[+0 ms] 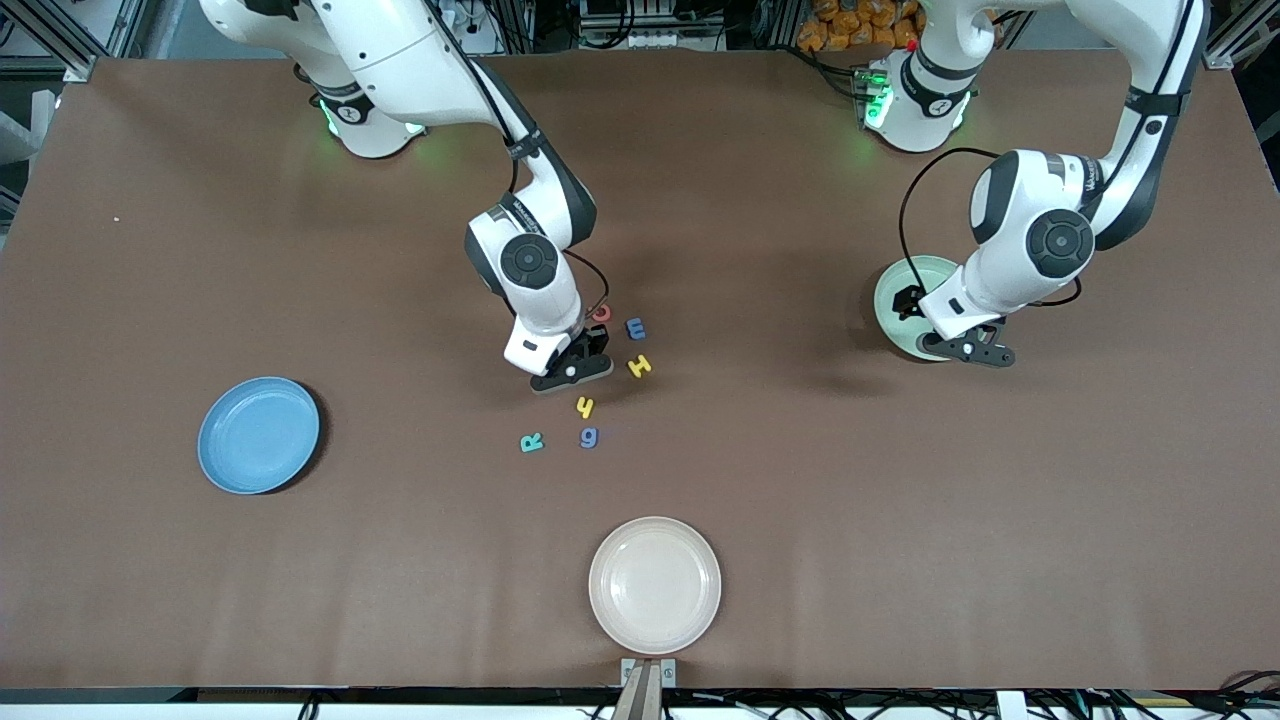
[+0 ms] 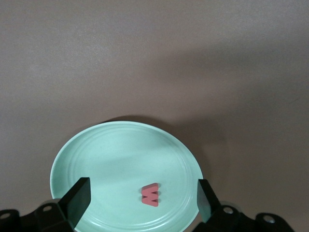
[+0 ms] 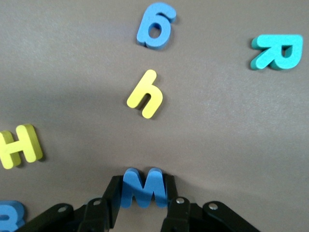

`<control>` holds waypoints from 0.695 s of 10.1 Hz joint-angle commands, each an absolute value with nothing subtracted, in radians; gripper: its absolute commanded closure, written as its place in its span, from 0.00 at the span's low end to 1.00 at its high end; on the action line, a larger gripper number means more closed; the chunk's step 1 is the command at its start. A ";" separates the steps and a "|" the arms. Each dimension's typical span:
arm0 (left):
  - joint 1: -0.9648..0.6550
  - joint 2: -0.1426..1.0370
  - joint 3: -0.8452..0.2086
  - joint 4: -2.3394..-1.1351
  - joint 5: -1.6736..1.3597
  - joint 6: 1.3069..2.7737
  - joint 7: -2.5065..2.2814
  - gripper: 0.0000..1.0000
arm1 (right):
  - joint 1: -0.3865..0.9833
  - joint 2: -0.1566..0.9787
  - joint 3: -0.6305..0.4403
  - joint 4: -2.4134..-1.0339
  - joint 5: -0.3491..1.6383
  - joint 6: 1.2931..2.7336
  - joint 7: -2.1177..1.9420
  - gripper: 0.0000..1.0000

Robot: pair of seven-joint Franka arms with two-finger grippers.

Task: Sort uppercase to blue plate, lowercase to green plate
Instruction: 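Grasp the blue M with the right gripper and carry it to the blue plate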

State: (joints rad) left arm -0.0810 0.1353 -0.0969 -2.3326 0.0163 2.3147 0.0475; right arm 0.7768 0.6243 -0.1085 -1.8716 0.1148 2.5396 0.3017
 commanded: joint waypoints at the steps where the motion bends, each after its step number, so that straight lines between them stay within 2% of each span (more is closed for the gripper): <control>1: -0.077 0.121 -0.106 -2.332 0.043 2.280 0.015 0.02 | 0.766 0.548 -0.144 -1.850 0.114 2.397 0.302 1.00; 3: -0.077 0.120 -0.106 -2.332 0.043 2.278 0.011 0.02 | 0.764 0.508 -0.228 -1.813 0.114 2.259 0.292 1.00; 6: -0.086 0.126 -0.107 -2.286 0.032 2.276 -0.014 0.02 | 0.741 0.500 -0.391 -1.813 0.112 2.217 0.149 1.00; 7: -0.090 0.129 -0.107 -2.281 0.031 2.276 -0.029 0.02 | 0.677 0.503 -0.397 -1.813 0.113 2.220 0.099 1.00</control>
State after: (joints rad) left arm -0.0841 0.1346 -0.1023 -2.2982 0.0163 2.2984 0.0119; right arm 0.7383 0.5066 -0.3847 -1.8029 0.1141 2.2209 0.1632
